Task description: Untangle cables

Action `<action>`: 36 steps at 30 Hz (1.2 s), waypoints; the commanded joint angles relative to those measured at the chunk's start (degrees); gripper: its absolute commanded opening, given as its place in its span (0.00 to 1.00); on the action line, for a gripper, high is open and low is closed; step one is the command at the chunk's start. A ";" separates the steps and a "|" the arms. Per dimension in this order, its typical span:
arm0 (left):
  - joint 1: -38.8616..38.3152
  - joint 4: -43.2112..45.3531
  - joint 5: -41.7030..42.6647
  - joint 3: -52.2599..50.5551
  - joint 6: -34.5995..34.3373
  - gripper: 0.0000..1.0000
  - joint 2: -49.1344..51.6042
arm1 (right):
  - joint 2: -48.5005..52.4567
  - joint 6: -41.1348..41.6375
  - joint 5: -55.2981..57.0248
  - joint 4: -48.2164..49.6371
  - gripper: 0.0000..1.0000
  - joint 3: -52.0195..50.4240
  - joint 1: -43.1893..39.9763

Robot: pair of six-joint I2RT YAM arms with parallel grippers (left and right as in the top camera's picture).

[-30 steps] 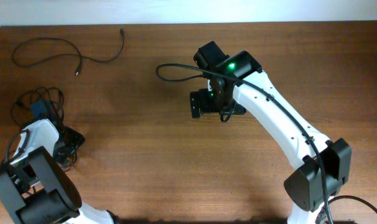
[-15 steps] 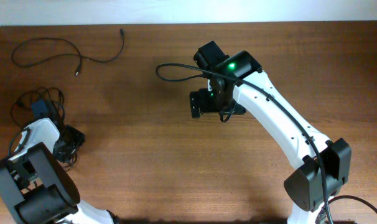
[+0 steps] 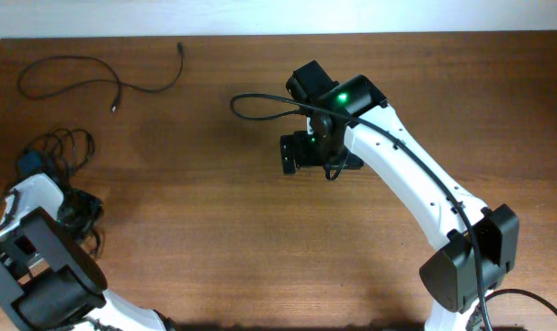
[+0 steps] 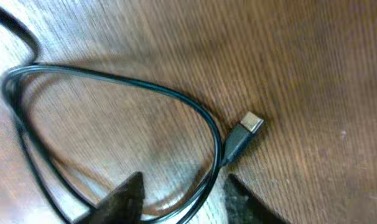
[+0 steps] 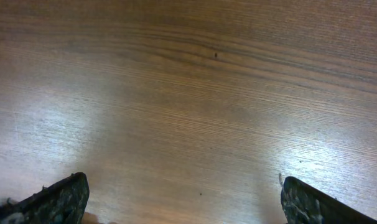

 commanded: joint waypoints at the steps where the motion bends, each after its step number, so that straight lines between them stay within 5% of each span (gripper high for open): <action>1: 0.17 -3.02 -0.11 5.77 0.15 0.76 0.70 | -0.55 -0.17 -0.11 0.17 0.98 -0.20 0.35; 2: 0.15 -4.00 1.38 7.28 0.15 0.99 0.68 | -0.55 -0.17 -0.11 0.15 0.99 -0.20 0.35; 9: -5.73 -8.24 12.76 11.76 5.25 0.99 -11.58 | -3.32 2.25 0.37 0.15 0.99 -0.17 -0.74; 20: -52.48 -11.37 13.77 11.76 19.23 0.99 -45.24 | -30.10 11.06 18.25 -11.02 0.99 -0.17 -4.20; 26: -55.71 -15.61 12.13 11.76 19.21 0.99 -51.93 | -44.87 11.28 19.52 -14.75 0.99 -4.35 -4.20; 36: -55.71 -22.18 10.14 11.74 19.21 0.99 -50.99 | -69.99 15.52 22.27 -2.29 0.98 -38.18 -4.22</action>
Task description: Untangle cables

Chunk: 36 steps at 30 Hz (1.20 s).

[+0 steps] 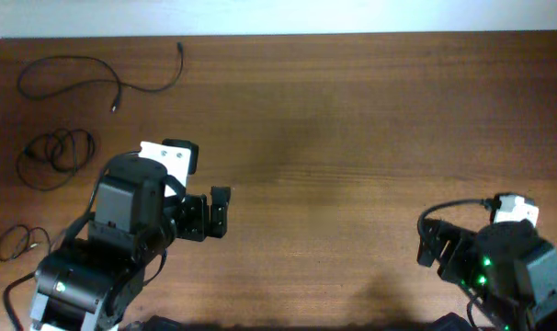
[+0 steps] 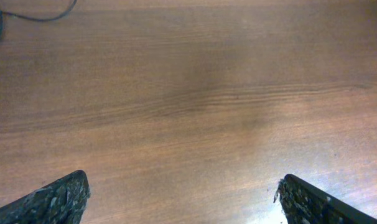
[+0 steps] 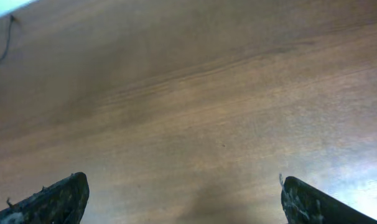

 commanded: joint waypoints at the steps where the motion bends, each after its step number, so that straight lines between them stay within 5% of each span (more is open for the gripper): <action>1: -0.22 -0.07 -0.79 0.33 0.90 0.99 0.24 | -0.57 0.52 1.25 0.02 0.98 -2.64 0.20; 18: -0.22 -0.07 -0.79 0.33 0.90 0.99 0.24 | -0.48 0.52 1.25 -0.44 0.98 -3.02 0.20; 28: -0.22 -0.07 -0.79 0.33 0.92 0.99 0.24 | -3.85 -0.33 1.68 -0.52 0.99 -4.20 -28.06; 32: -0.22 -0.07 -0.79 0.33 0.90 0.99 0.24 | -11.65 -17.92 -11.02 15.93 0.98 -16.13 -31.78; 36: -0.22 -0.09 -0.79 0.33 0.90 0.99 0.24 | -23.58 -25.03 -19.93 33.86 0.98 -33.14 -31.12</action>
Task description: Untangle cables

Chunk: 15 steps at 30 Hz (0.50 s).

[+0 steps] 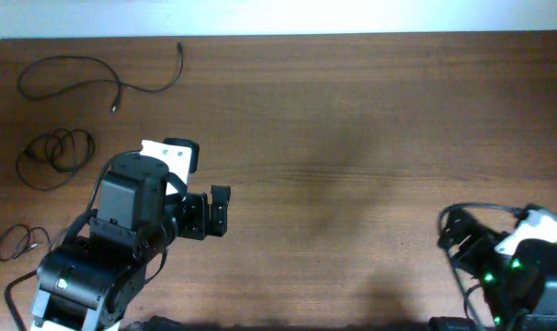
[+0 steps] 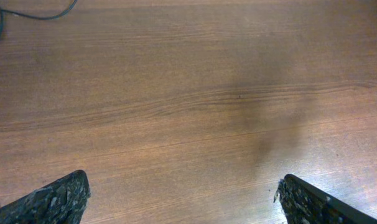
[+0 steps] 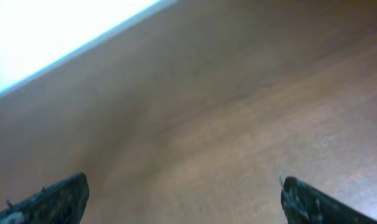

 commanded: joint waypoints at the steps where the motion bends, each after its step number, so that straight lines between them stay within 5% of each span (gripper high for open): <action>1: -0.22 0.00 -0.59 0.35 0.90 0.99 -0.02 | -9.09 -8.33 -7.67 8.66 0.98 -10.93 0.87; 6: -0.22 0.00 -0.59 0.35 0.92 0.99 -0.02 | -22.25 -8.94 -10.29 27.36 0.98 -29.09 2.64; 15: -0.22 0.00 -0.59 0.35 0.92 0.99 -0.02 | -24.50 -19.67 -10.56 43.74 0.99 -35.52 2.64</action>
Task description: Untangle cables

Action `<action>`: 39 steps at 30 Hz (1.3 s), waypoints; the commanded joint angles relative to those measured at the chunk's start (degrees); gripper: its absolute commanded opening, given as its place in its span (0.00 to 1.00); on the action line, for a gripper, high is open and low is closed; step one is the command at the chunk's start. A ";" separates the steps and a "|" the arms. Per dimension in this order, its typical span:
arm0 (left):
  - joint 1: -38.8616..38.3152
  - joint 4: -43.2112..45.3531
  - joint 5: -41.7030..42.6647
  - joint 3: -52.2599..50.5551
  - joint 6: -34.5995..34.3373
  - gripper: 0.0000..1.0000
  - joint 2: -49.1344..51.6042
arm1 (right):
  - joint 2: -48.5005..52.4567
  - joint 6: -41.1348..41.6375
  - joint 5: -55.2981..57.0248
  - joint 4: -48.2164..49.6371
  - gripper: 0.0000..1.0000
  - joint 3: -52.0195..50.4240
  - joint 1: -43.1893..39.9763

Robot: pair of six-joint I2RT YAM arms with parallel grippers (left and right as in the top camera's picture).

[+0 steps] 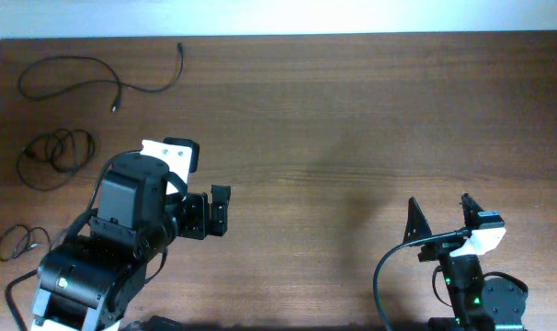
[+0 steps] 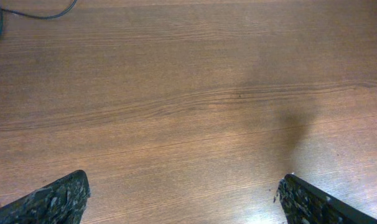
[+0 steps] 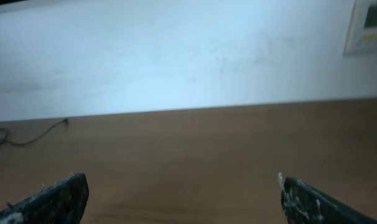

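Observation:
Three black cables lie apart on the left of the table: a long loose one (image 1: 95, 74) at the far left, a coiled one (image 1: 53, 152) below it, and a small loop (image 1: 17, 241) by the left edge. My left gripper (image 1: 221, 211) is open over bare wood, right of the cables; its wrist view shows empty fingers (image 2: 58, 199) and the long cable's end (image 2: 33, 14). My right gripper (image 1: 441, 221) is open and empty at the front right; its wrist view looks level across the table to the long cable (image 3: 27, 135).
The brown wooden table (image 1: 352, 110) runs to a white wall (image 3: 188, 56) at the far side. The left arm's body (image 1: 113, 248) fills the front left corner, and the right arm's base (image 1: 476, 294) sits at the front right edge.
The right arm has drawn further back to the front edge, and its gripper now points level toward the far wall. The left arm and the cables have not moved.
First my left gripper was low over a cable with a USB plug at the left edge, and my right arm reached to the table's middle. Then both arms were back at the front, with three cables lying apart. Now the right arm is folded at its base.

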 commanded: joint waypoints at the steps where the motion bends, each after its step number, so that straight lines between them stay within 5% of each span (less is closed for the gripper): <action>1: -0.22 -0.04 -0.57 0.35 0.90 0.99 -0.20 | -0.72 -3.37 0.98 4.63 0.98 -1.25 0.37; 12: -0.22 -0.07 -0.55 0.35 0.90 0.99 -0.20 | -0.72 -3.63 4.24 19.52 0.99 -10.10 0.37; 24: -0.22 -0.07 -0.55 0.35 0.90 0.99 -0.20 | -0.72 -12.13 4.48 6.67 0.98 -10.38 0.37; 39: -0.22 -0.07 -0.57 0.35 0.92 0.99 -0.20 | -0.72 -7.34 7.21 6.16 0.98 -10.36 0.26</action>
